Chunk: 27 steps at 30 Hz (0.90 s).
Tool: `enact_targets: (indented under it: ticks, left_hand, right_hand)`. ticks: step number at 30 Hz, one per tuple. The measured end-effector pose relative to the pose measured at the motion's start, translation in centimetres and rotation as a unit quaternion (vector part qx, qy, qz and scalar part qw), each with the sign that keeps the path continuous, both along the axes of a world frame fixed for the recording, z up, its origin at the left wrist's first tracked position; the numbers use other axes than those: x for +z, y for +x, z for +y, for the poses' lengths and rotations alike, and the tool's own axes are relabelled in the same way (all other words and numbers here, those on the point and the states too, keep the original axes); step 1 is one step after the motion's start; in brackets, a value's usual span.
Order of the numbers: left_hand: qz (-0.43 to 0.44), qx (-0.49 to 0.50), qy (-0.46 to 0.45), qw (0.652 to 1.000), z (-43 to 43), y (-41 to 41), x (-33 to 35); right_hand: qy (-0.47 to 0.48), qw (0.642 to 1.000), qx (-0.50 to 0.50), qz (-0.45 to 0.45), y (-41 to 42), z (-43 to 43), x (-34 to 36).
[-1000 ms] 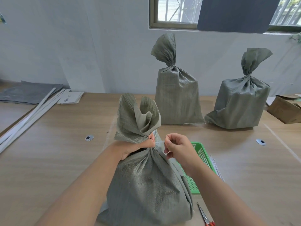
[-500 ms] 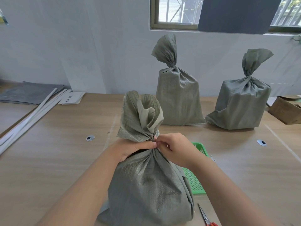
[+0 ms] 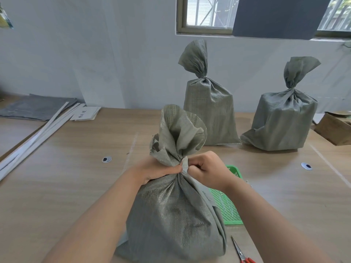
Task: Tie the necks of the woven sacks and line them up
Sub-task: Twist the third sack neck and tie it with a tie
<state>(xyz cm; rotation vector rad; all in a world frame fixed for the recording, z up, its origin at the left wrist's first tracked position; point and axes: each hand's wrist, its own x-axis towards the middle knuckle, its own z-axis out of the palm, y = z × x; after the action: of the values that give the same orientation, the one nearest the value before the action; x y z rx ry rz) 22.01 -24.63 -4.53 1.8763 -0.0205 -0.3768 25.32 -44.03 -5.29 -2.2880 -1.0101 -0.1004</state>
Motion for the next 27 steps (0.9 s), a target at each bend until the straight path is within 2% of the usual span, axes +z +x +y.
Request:
enact_targets:
  ticks: [5, 11, 19, 25, 27]
  left_hand:
    - [-0.02, 0.005, 0.02, 1.0, 0.2, -0.1, 0.0]
    - [-0.06, 0.041, -0.038, 0.997, 0.3, 0.0, -0.4]
    - [-0.062, 0.03, -0.065, 0.996, 0.1, 0.1, -0.4]
    - [-0.031, -0.039, -0.033, 0.998, 0.3, -0.2, 0.1]
    - [-0.043, -0.04, -0.021, 0.998, 0.2, -0.2, 0.3]
  right_hand:
    - [0.029, 0.999, -0.023, 0.035, 0.0, -0.3, -0.5]
    - [-0.114, 0.99, -0.013, -0.085, 0.9, -1.2, -1.2]
    - [-0.158, 0.986, -0.007, -0.053, 1.0, 0.8, -0.1]
    - [-0.051, 0.998, 0.01, 0.025, 0.9, 1.4, -0.4]
    - [-0.023, 1.0, -0.003, 0.019, 0.6, 1.6, -0.8]
